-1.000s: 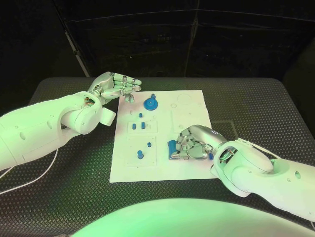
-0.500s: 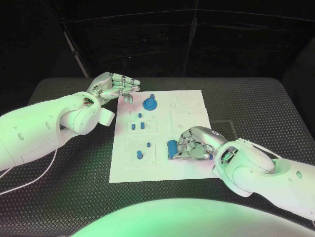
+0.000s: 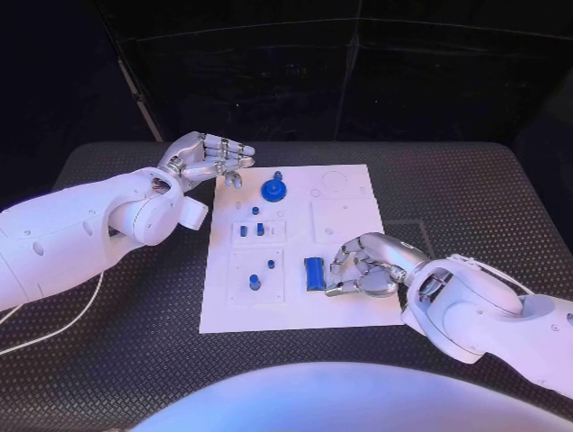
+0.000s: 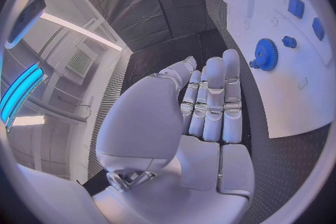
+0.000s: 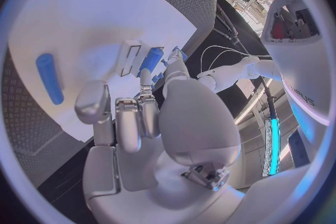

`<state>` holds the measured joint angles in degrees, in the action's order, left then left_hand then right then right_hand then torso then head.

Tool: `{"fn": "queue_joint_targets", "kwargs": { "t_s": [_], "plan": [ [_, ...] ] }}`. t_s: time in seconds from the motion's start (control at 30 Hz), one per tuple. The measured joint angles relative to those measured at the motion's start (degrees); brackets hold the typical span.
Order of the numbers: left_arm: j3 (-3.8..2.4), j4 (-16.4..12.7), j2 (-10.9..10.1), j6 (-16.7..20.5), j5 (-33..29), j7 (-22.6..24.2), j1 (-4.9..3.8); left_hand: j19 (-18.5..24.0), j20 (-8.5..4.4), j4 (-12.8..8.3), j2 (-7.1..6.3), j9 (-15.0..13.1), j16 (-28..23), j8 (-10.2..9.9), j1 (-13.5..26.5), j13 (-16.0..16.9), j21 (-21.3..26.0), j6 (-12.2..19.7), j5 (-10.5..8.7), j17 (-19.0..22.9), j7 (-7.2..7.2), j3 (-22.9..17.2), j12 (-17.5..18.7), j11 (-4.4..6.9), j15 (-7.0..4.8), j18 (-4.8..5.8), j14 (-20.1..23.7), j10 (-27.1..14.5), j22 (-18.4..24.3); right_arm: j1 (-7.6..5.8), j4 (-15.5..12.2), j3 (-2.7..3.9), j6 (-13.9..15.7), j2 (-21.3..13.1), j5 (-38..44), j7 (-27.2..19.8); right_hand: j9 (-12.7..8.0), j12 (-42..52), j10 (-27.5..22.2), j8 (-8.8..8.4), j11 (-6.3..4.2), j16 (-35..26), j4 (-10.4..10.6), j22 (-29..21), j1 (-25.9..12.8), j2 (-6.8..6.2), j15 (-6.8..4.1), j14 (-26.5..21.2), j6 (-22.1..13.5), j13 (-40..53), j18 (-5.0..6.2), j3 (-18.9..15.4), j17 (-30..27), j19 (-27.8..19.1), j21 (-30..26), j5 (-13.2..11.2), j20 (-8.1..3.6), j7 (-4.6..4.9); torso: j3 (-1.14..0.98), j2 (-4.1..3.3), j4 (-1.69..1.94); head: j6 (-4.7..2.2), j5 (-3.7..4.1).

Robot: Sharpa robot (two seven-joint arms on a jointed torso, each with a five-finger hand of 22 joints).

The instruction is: Assemble the parts on the task board

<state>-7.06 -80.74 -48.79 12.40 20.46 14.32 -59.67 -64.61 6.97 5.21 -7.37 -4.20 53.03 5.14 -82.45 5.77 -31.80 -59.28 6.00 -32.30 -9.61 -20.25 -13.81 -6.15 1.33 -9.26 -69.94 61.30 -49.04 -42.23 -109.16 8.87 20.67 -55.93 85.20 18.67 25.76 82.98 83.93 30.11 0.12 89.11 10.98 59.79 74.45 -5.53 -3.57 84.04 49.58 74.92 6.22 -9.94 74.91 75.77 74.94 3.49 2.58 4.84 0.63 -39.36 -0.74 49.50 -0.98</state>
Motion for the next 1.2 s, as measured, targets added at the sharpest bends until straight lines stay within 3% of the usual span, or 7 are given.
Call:
{"fn": "queue_joint_targets", "kwargs": {
  "t_s": [0.1,0.17,0.33,0.47,0.6,0.8,1.2],
  "plan": [
    [0.00,0.0,-0.1,0.0,0.0,0.0,0.04,0.0,0.00,0.0,0.00,0.0,0.0,0.0,0.0,0.0,0.0,0.0,0.00,0.0,0.00,0.0,0.0,0.00,0.00,0.00,0.0,0.0,0.0,0.00,-0.6,0.00,0.6,-2.3,-1.8,-0.5,-0.4,0.0,0.0,-0.55,0.00,0.0,0.2,0.1,0.9,1.17,0.00,0.0,0.2,0.0,0.00,0.2,0.0,0.0,0.0,1.0,0.00,0.13,-0.02,0.01,-0.03,-0.09,0.09],
    [0.01,0.0,-0.2,0.0,0.0,0.0,0.05,0.0,0.00,0.0,0.00,0.0,0.0,0.0,0.0,0.0,0.0,0.0,0.00,0.0,0.00,0.0,0.0,0.00,0.00,0.00,0.0,0.0,0.0,0.00,-1.0,0.03,1.0,-3.6,-3.0,-0.8,-1.0,-0.3,0.0,-1.37,0.00,0.0,0.2,0.1,1.4,2.61,0.00,0.0,0.6,0.0,0.00,0.2,0.0,0.0,0.0,3.0,0.00,0.14,-0.03,0.02,-0.09,-0.24,0.14],
    [0.01,-0.1,-0.2,0.0,0.0,0.0,0.19,0.0,0.00,0.0,0.00,0.0,0.0,0.0,0.0,0.0,0.0,0.0,0.00,0.0,0.00,0.0,0.0,0.00,0.00,-0.60,0.0,0.0,0.0,-0.01,-1.8,0.05,2.3,-7.9,-6.0,-1.3,-4.1,-0.7,0.1,-5.60,0.53,0.0,0.0,0.0,2.7,5.42,0.41,0.0,2.0,0.1,-0.01,0.3,0.0,0.0,0.0,7.4,0.40,0.81,-0.03,0.02,-0.10,-0.65,0.80],
    [0.01,-0.2,-0.3,0.0,0.0,0.0,0.23,0.0,0.00,0.0,0.00,0.0,0.0,0.0,0.0,0.0,0.0,0.0,0.00,0.0,0.00,0.0,0.0,0.00,0.00,-0.60,0.0,0.0,0.0,-0.02,-2.0,0.07,3.1,-10.1,-6.9,-1.1,-6.1,-1.1,0.0,-8.30,0.61,0.0,0.1,0.0,2.8,6.18,0.41,0.0,4.0,0.2,0.00,-0.3,0.0,0.0,0.0,10.2,0.40,0.78,0.01,0.02,-0.10,-0.87,1.56],
    [0.01,-0.4,-0.4,0.0,0.0,0.0,0.33,0.0,0.00,0.0,0.00,0.0,0.0,0.0,0.0,0.0,0.0,0.0,0.00,0.0,0.00,0.0,0.0,0.00,0.00,-0.60,0.0,0.0,0.0,-0.02,-2.0,0.07,3.6,-11.3,-6.0,0.3,-7.5,-1.8,0.0,-10.04,0.61,0.0,0.9,0.0,2.4,6.48,0.41,0.0,6.1,0.2,0.00,-1.7,0.0,0.0,0.0,13.0,0.40,0.51,0.02,0.02,-0.10,-1.05,2.21],
    [0.02,-0.5,-0.4,0.0,0.0,0.0,0.50,0.0,0.00,0.0,0.00,0.0,0.0,0.0,0.0,0.0,0.0,0.0,0.00,0.0,0.00,0.0,0.0,0.00,0.00,-0.59,0.0,0.0,0.0,0.01,-2.0,0.06,3.8,-11.6,-1.7,3.4,-7.8,-1.6,0.0,-10.18,0.60,0.0,2.4,0.4,1.1,5.68,0.41,0.0,8.6,-0.1,0.00,-3.5,0.0,0.0,0.0,16.5,0.40,-0.28,0.00,0.05,-0.27,-1.26,2.86],
    [0.02,-0.5,-0.4,0.0,0.0,0.0,0.65,0.0,0.00,0.0,0.00,0.0,0.0,0.2,0.0,0.0,0.0,0.0,0.00,0.0,0.00,0.0,-0.2,0.00,0.00,-0.56,0.0,0.0,0.1,0.05,-0.9,0.04,2.8,-10.0,6.1,8.3,-6.9,-1.6,0.2,-10.18,-0.04,0.0,3.9,0.6,0.1,4.73,-0.04,0.0,10.1,0.0,0.00,-5.1,0.0,0.2,0.0,16.8,0.18,-0.85,0.04,0.18,-0.29,-1.37,2.96]
  ]
}}
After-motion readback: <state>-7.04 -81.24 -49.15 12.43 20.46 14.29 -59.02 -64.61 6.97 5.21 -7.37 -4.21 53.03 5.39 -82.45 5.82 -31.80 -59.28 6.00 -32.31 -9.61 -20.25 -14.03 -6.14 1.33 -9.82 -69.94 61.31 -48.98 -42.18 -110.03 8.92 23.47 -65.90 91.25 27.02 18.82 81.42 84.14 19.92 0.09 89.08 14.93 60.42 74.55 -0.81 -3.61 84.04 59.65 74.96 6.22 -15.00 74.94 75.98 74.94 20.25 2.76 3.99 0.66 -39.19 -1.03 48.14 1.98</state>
